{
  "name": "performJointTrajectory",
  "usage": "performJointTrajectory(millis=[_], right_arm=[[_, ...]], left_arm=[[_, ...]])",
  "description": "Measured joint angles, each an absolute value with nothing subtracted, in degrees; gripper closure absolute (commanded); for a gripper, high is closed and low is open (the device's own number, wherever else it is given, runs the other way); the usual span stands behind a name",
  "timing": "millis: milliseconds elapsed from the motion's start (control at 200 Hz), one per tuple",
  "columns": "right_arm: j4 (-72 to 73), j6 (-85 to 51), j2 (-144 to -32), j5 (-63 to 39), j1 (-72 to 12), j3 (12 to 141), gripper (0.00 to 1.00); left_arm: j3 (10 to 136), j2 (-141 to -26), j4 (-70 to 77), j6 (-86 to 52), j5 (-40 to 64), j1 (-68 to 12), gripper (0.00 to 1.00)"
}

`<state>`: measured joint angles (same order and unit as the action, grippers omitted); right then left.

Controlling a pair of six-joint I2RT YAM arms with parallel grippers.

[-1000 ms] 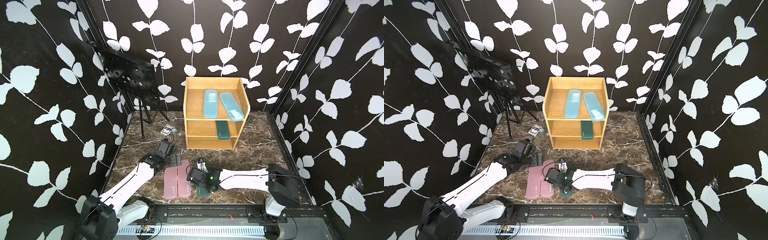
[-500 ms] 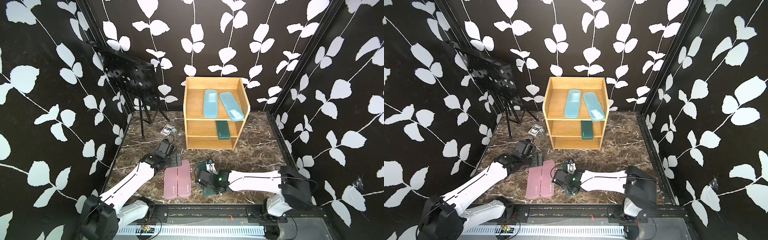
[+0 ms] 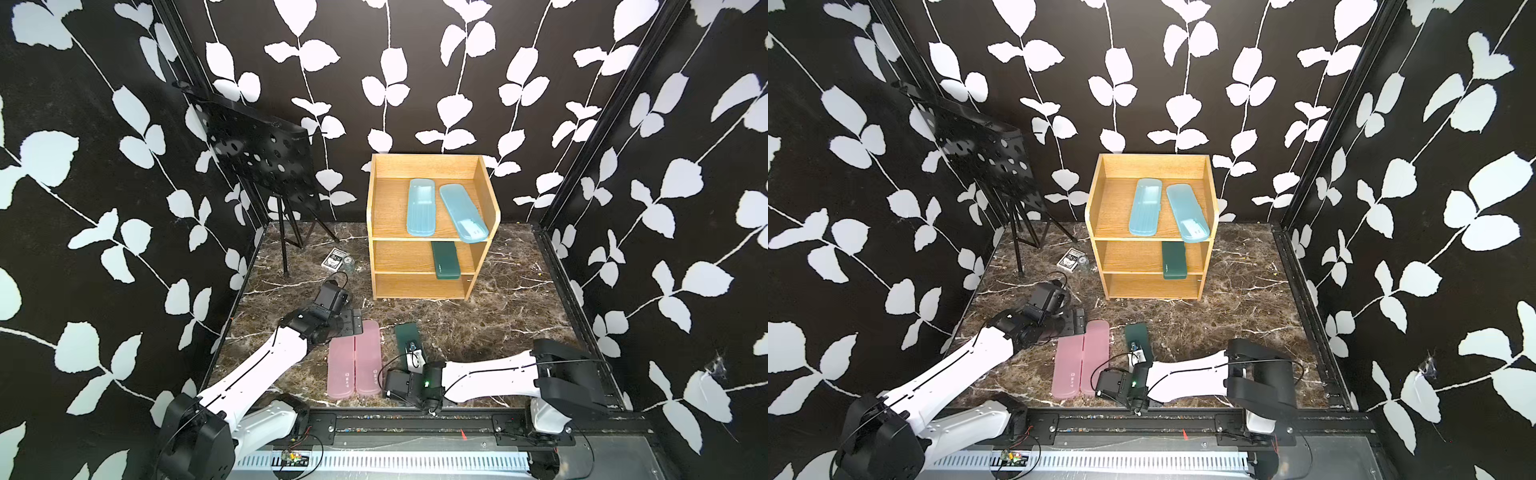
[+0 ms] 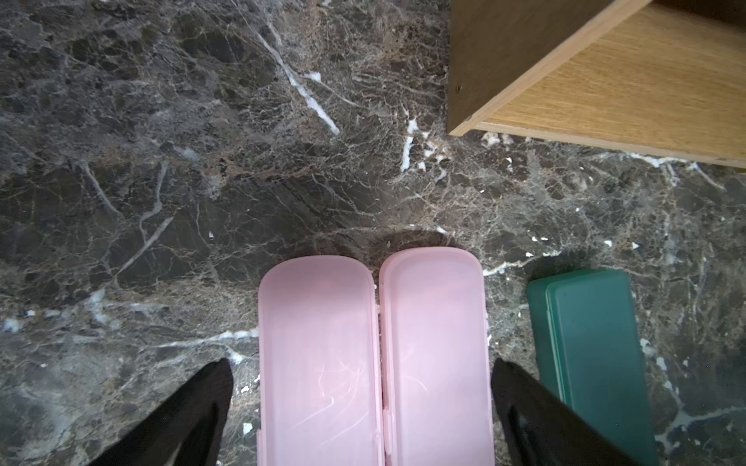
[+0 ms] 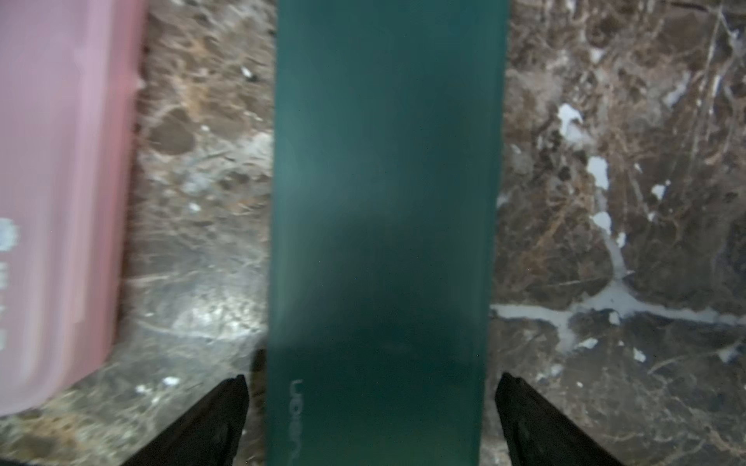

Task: Place the pencil cases on the shelf according to color
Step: Pick up the pencil case from the center of the board, then place the pencil case on the shelf.

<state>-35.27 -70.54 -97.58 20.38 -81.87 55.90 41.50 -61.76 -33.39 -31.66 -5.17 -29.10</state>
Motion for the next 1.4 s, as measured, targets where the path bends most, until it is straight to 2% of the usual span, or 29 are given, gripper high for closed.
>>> performJointTrajectory(millis=[190, 400, 525, 565, 725, 895, 1070, 1210, 1400], right_arm=[[-33.8, -71.9, -97.1, 20.1, -81.5, 54.8, 0.02], [-28.4, -71.8, -96.3, 18.2, -80.7, 51.5, 0.2], [-26.8, -71.6, -95.2, 18.8, -80.7, 50.1, 0.35], [-26.5, -71.6, -94.6, 18.9, -80.7, 49.6, 0.36], [-32.2, -69.1, -91.2, 19.7, -80.5, 49.8, 0.51], [-44.4, -63.6, -81.4, 21.9, -79.1, 55.3, 0.52], [-44.5, -57.4, -72.3, 24.9, -76.2, 57.5, 0.53], [-41.7, -50.8, -72.4, 24.3, -73.2, 57.6, 0.53], [-40.9, -44.5, -77.3, 21.8, -67.7, 62.0, 0.53]], left_arm=[[41.5, -61.7, -33.5, -31.7, -5.2, -29.1, 0.01], [41.6, -62.8, -33.2, -32.6, -5.7, -29.1, 0.01], [42.1, -63.3, -33.2, -33.6, -6.7, -29.1, 0.01], [42.5, -63.3, -33.3, -33.8, -7.3, -29.1, 0.01], [47.2, -63.7, -35.4, -34.4, -10.9, -29.1, 0.01], [54.7, -64.7, -37.8, -36.3, -14.0, -29.1, 0.01], [52.5, -64.8, -33.2, -37.8, -14.3, -29.1, 0.01], [46.0, -64.8, -28.6, -38.9, -12.8, -29.1, 0.01], [46.0, -64.1, -30.1, -39.7, -9.3, -29.1, 0.01]])
